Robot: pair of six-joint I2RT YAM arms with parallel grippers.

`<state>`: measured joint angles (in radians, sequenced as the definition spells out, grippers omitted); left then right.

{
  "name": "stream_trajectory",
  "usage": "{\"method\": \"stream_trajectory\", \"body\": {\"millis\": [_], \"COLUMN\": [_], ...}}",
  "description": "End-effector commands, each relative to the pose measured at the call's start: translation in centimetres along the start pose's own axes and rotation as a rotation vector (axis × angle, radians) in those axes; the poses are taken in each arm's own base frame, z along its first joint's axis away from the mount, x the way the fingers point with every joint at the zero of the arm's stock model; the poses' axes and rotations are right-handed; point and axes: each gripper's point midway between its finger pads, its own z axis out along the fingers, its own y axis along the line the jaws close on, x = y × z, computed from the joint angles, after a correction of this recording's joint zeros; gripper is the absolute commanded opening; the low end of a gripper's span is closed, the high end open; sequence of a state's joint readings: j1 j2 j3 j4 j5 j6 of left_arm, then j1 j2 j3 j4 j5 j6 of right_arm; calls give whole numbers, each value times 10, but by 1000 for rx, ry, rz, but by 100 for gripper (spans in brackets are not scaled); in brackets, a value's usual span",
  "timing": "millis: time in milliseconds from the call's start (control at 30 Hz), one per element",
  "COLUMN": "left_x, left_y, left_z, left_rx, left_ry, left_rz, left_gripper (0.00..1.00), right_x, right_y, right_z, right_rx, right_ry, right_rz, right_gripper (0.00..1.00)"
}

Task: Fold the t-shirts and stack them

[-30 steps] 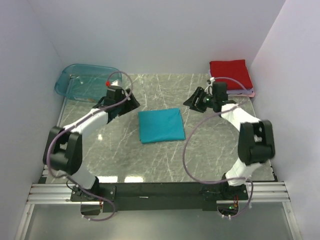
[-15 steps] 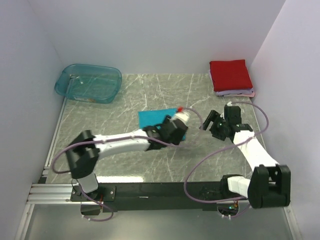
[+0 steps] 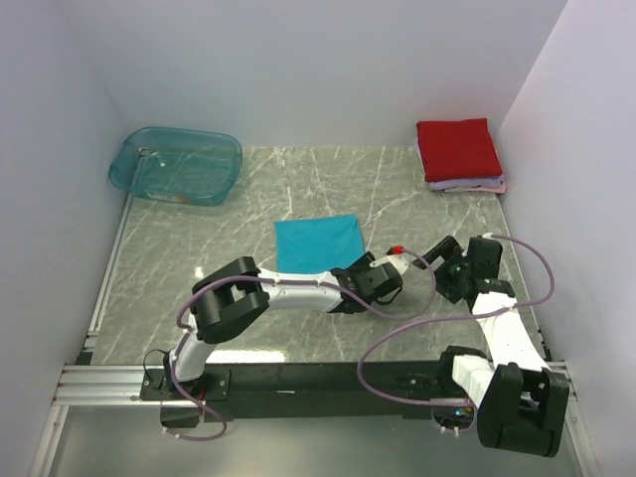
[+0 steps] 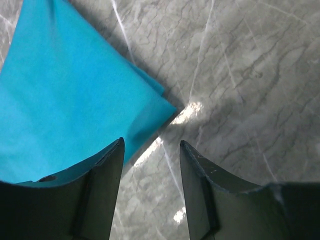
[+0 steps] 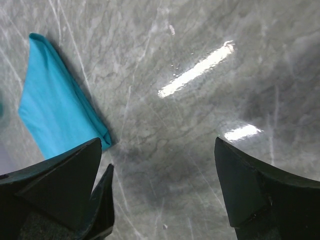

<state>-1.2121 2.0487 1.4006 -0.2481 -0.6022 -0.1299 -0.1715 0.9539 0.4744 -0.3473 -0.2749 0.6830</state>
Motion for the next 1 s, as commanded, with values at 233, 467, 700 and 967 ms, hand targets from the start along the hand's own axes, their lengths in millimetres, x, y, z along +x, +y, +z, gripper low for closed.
{"method": "stream_trajectory", "body": {"millis": [233,467,700,967], "left_x": [-17,-1,4,-13], "left_y": [-7,-8,-4,8], "left_z": [20,32,29,1], "left_rx": [-43,-73,-79,-52], "left_ry": [-68,-44,-46,-105], "left_rz": [50,73,71,-6], "left_gripper": [53,36,1,1], "right_x": [-4,1,7,20], "right_y": [20,23,34,66], "right_z": [8,14,20,39], "right_rx": [-117,-152,-227,-399], "right_ry": [17,54,95,189], "right_rz": [11,1,6,87], "right_gripper": [99,98,96,97]}}
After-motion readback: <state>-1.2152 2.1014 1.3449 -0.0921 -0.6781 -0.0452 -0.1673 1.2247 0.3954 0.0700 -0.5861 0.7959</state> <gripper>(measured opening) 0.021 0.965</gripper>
